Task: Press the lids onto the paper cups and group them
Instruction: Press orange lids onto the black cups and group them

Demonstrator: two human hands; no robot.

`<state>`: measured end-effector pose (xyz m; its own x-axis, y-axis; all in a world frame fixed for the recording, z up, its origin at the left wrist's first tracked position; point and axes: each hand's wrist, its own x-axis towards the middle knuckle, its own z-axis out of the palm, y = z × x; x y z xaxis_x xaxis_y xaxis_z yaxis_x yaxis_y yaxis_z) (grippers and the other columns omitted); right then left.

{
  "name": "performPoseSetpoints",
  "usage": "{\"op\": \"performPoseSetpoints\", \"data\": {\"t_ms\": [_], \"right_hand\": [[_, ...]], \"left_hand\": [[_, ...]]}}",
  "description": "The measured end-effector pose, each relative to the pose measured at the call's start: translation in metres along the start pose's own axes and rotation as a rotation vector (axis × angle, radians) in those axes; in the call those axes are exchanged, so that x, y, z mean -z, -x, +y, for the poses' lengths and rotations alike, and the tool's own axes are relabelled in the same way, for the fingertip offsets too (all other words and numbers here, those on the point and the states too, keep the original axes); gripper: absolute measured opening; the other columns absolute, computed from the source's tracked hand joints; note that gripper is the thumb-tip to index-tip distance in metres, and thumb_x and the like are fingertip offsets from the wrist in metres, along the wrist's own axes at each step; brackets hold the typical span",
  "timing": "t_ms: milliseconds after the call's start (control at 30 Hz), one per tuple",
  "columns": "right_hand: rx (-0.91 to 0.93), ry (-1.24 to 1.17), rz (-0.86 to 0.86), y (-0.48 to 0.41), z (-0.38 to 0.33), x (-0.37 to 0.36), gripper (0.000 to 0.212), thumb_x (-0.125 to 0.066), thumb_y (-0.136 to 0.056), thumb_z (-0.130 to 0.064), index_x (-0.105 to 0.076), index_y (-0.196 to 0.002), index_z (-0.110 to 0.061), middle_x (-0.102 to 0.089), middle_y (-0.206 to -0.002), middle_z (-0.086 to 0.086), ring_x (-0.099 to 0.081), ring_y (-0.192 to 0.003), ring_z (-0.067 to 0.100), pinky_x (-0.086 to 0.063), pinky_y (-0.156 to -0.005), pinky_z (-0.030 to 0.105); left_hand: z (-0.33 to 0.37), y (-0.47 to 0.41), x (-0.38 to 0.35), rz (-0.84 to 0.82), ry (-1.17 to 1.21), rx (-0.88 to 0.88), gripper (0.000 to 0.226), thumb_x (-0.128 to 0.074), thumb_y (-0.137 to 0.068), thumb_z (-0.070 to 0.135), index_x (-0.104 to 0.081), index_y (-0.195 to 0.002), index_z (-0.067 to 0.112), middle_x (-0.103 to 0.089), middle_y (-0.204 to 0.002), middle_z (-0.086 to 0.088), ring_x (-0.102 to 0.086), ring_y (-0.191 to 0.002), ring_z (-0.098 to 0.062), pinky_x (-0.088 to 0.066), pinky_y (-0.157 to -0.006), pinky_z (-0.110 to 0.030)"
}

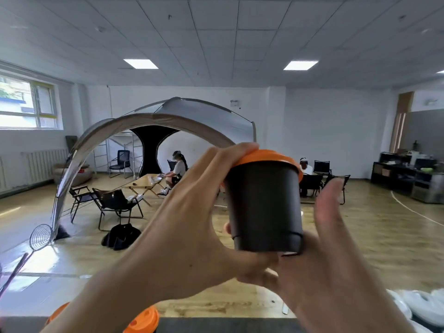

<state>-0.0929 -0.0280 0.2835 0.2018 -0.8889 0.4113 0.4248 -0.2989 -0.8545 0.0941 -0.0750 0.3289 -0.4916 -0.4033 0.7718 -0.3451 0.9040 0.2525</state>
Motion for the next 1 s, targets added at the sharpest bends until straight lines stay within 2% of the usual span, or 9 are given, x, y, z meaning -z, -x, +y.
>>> {"op": "performPoseSetpoints", "data": {"t_ms": [133,267,367,467,533,633,833,900,1000], "right_hand": [[0.046,-0.037,-0.001,-0.01,0.003,-0.015,0.082,-0.094,-0.047,-0.068,-0.078,-0.113,-0.021,-0.076,-0.112,0.017,-0.076,-0.095,0.028,-0.061,-0.07,0.033],[0.025,-0.179,0.019,-0.017,0.004,-0.006,0.09,-0.095,-0.057,-0.058,-0.07,-0.13,-0.012,-0.072,-0.119,0.024,-0.074,-0.096,0.032,-0.061,-0.071,0.036],[0.031,-0.211,0.056,-0.021,0.006,0.001,0.094,-0.096,-0.055,-0.059,-0.067,-0.134,-0.016,-0.071,-0.126,0.022,-0.074,-0.105,0.029,-0.062,-0.076,0.035],[0.081,-0.078,0.093,-0.025,0.004,0.003,0.077,-0.091,-0.059,-0.068,-0.076,-0.121,-0.023,-0.074,-0.124,0.016,-0.074,-0.11,0.024,-0.061,-0.081,0.031],[0.092,-0.042,0.108,-0.029,0.002,-0.001,0.073,-0.086,-0.061,-0.072,-0.077,-0.117,-0.025,-0.075,-0.118,0.015,-0.075,-0.098,0.024,-0.06,-0.075,0.028],[0.067,-0.072,0.093,-0.036,0.004,-0.001,0.08,-0.082,-0.065,-0.073,-0.073,-0.124,-0.019,-0.074,-0.11,0.019,-0.072,-0.082,0.027,-0.058,-0.066,0.03],[0.049,-0.079,0.177,-0.041,0.011,-0.002,0.078,-0.062,-0.081,-0.071,-0.062,-0.134,-0.013,-0.076,-0.1,0.018,-0.072,-0.077,0.023,-0.061,-0.065,0.032],[0.026,-0.135,0.163,-0.041,0.01,-0.002,0.08,-0.056,-0.076,-0.069,-0.07,-0.127,-0.008,-0.075,-0.096,0.019,-0.073,-0.073,0.022,-0.06,-0.061,0.032],[-0.057,-0.23,0.071,-0.041,0.01,-0.002,0.077,-0.046,-0.08,-0.071,-0.081,-0.107,-0.008,-0.075,-0.097,0.024,-0.071,-0.065,0.024,-0.06,-0.059,0.032]], "left_hand": [[-0.007,-0.015,-0.004,-0.13,0.236,0.082,0.108,-0.08,-0.046,0.086,-0.045,-0.141,0.048,-0.055,-0.136,0.022,-0.05,-0.139,-0.012,-0.046,-0.109,-0.031],[-0.009,-0.01,-0.006,-0.116,0.229,-0.012,0.107,-0.092,-0.054,0.059,-0.04,-0.144,0.038,-0.06,-0.138,0.007,-0.058,-0.132,-0.021,-0.049,-0.106,-0.046],[-0.011,-0.013,-0.013,-0.041,0.16,-0.037,0.102,-0.09,-0.057,0.063,-0.042,-0.144,0.041,-0.058,-0.137,0.013,-0.057,-0.129,-0.017,-0.051,-0.1,-0.038],[-0.015,-0.021,-0.016,-0.004,0.078,-0.04,0.099,-0.081,-0.062,0.075,-0.038,-0.147,0.049,-0.051,-0.139,0.023,-0.056,-0.125,-0.007,-0.05,-0.095,-0.029],[-0.015,-0.025,-0.016,-0.061,0.28,0.017,0.088,-0.075,-0.07,0.074,-0.04,-0.146,0.049,-0.055,-0.138,0.017,-0.061,-0.123,-0.012,-0.054,-0.097,-0.036],[-0.016,-0.031,-0.018,-0.067,0.59,0.119,0.068,-0.078,-0.078,0.049,-0.049,-0.139,0.039,-0.067,-0.123,0.009,-0.07,-0.112,-0.02,-0.062,-0.087,-0.04],[-0.024,-0.031,-0.028,0.006,0.658,0.165,0.056,-0.077,-0.078,0.047,-0.056,-0.13,0.041,-0.068,-0.113,0.013,-0.072,-0.105,-0.015,-0.063,-0.081,-0.035],[-0.029,-0.03,-0.027,-0.006,0.742,0.211,0.05,-0.073,-0.084,0.047,-0.058,-0.131,0.036,-0.07,-0.11,0.011,-0.073,-0.102,-0.009,-0.061,-0.078,-0.027],[-0.036,-0.029,-0.022,-0.029,0.853,0.27,0.05,-0.066,-0.086,0.049,-0.061,-0.13,0.025,-0.071,-0.117,-0.004,-0.071,-0.11,-0.019,-0.058,-0.081,-0.031]]}}
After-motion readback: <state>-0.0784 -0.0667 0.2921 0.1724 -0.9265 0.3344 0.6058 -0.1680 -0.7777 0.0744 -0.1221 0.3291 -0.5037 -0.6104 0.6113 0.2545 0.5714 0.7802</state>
